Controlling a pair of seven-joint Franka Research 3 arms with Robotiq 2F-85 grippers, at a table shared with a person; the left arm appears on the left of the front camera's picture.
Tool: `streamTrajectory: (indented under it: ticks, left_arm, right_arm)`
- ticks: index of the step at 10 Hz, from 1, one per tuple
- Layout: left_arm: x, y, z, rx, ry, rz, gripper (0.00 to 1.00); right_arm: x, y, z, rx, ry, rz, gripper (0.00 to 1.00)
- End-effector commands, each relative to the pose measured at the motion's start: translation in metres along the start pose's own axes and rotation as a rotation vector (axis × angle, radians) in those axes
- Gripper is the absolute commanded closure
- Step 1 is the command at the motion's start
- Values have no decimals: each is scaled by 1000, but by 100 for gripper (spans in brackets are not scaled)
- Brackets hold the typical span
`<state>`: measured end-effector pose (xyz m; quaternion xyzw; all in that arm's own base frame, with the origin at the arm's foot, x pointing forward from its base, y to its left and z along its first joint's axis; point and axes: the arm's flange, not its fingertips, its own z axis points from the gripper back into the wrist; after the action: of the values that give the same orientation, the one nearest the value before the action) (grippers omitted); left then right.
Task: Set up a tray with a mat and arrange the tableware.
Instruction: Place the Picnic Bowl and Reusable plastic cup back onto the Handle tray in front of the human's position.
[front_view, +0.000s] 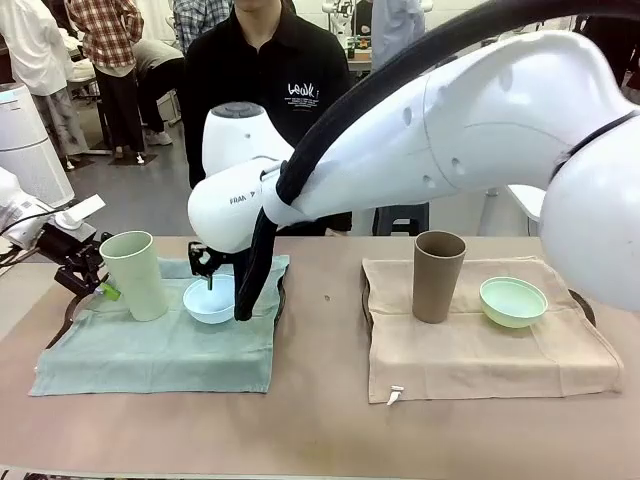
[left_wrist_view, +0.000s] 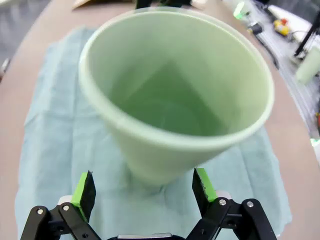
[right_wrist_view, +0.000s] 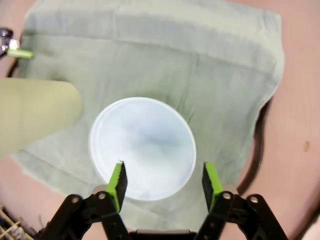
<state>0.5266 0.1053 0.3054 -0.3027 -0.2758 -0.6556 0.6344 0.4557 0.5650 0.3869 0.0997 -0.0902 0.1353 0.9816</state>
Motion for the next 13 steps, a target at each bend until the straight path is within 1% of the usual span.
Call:
streamTrajectory:
  ticks: [1,2,3,4,5,6,7,8,9,10,11,12,13]
  left_arm:
    - [10,-12,13,46,109,110,0]
    - [21,-21,28,55,204,194,0]
    - [39,-33,43,52,297,294,0]
    - [68,-48,56,125,386,401,0]
    - [105,-62,64,270,391,501,0]
    - [144,-79,72,368,345,540,0]
    - [178,-93,75,466,373,558,0]
    - [210,-108,73,557,413,546,0]
    - [278,-147,63,700,595,486,0]
    - [283,-153,65,674,616,488,0]
    - [284,-154,65,685,620,493,0]
    - [298,-161,71,695,657,446,0]
    - [258,-130,76,624,503,467,0]
  right_arm:
    - [-23,-4,26,-26,-19,0,0]
    - [-29,-2,41,-29,-30,6,0]
    - [-35,-2,54,-42,-39,5,0]
    - [-42,-4,67,-65,-21,-14,0]
    - [-51,-8,82,-114,-9,-26,0]
    - [-65,-20,104,-183,-3,-33,0]
    - [-80,-34,130,-218,-4,-66,0]
    - [-96,-42,160,-233,-20,-79,0]
    - [-142,-37,247,-269,-146,-85,0]
    - [-145,-34,252,-262,-159,-71,0]
    - [-147,-34,254,-257,-163,-68,0]
    - [-147,-34,260,-229,-205,-56,0]
    - [-117,-20,225,-228,-115,-50,0]
